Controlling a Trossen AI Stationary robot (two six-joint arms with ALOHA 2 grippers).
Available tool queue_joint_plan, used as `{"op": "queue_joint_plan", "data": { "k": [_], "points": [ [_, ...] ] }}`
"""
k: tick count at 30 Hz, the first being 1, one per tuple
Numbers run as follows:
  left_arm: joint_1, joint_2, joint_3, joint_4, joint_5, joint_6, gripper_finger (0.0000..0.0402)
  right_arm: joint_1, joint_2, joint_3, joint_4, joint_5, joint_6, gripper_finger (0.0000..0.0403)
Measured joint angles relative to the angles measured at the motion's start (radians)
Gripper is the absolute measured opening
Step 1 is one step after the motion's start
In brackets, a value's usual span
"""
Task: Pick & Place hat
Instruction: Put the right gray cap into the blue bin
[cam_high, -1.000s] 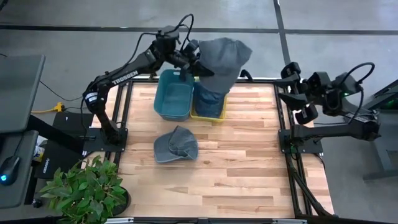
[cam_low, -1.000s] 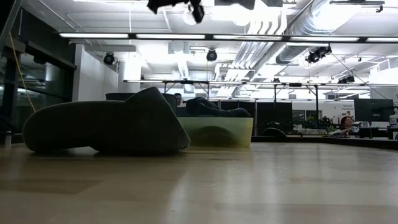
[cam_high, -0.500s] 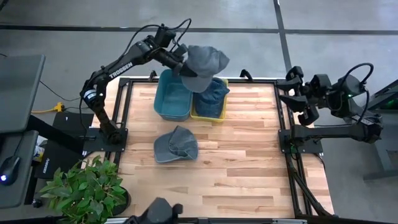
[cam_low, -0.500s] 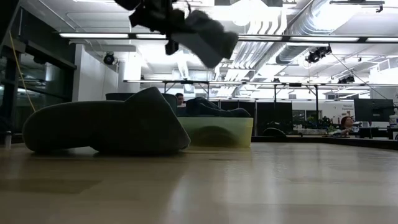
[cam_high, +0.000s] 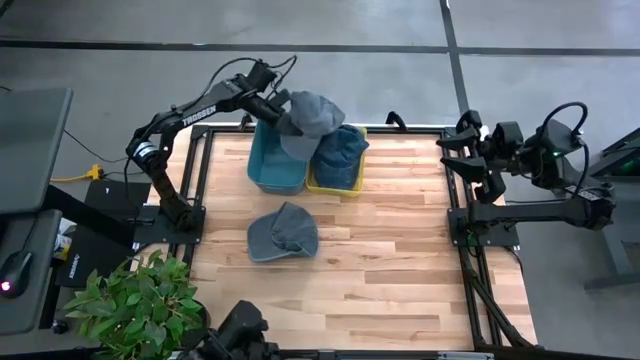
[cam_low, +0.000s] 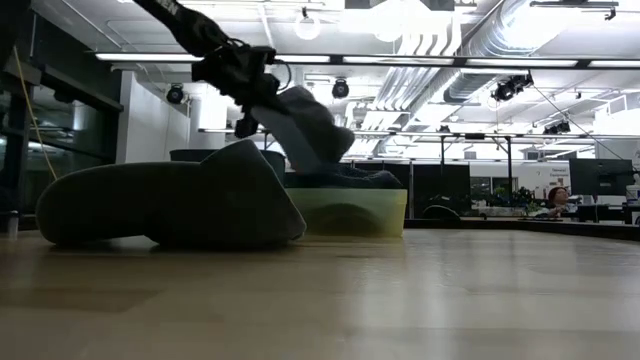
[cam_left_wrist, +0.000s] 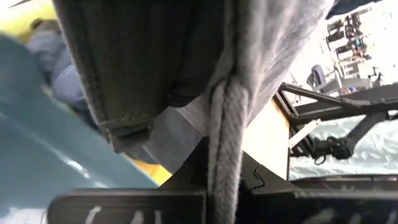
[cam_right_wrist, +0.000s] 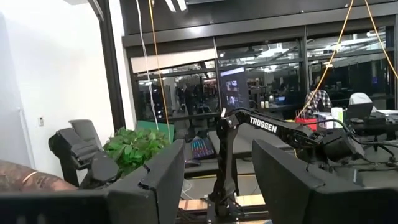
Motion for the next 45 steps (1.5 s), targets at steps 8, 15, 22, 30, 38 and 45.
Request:
{"op": "queue_joint_plan", "data": {
  "k": [8,15,22,30,38,45],
  "points": [
    [0.063,-0.072,-0.043,-0.010,-0.020,-0.007,0.0005,0.000,0.000,0.000,-0.010,0.020,0.002,0.0181],
    [0.092,-0.144,-0.042,-0.075,-0.129,-0.017,0.0005,0.000,0.000,0.000,-0.011,0.052,0.003,0.0181],
    [0.085,-0.152,-0.050,-0.118,-0.121,-0.019,0.0005,0.000,0.000,0.000,-0.010,0.066,-0.002,0.0181],
    [0.062,-0.152,-0.175,-0.080,-0.114,-0.066,0.0005,0.000,0.007,0.000,-0.010,0.068,-0.002,0.0181],
    [0.063,-0.151,-0.287,0.016,-0.104,-0.099,0.0005,0.000,0.041,0.000,-0.010,0.067,0.002,0.0181],
    [0.055,-0.151,-0.302,0.019,-0.157,-0.101,0.0067,0.000,0.067,0.000,0.009,0.063,0.004,0.0181]
  ]
}}
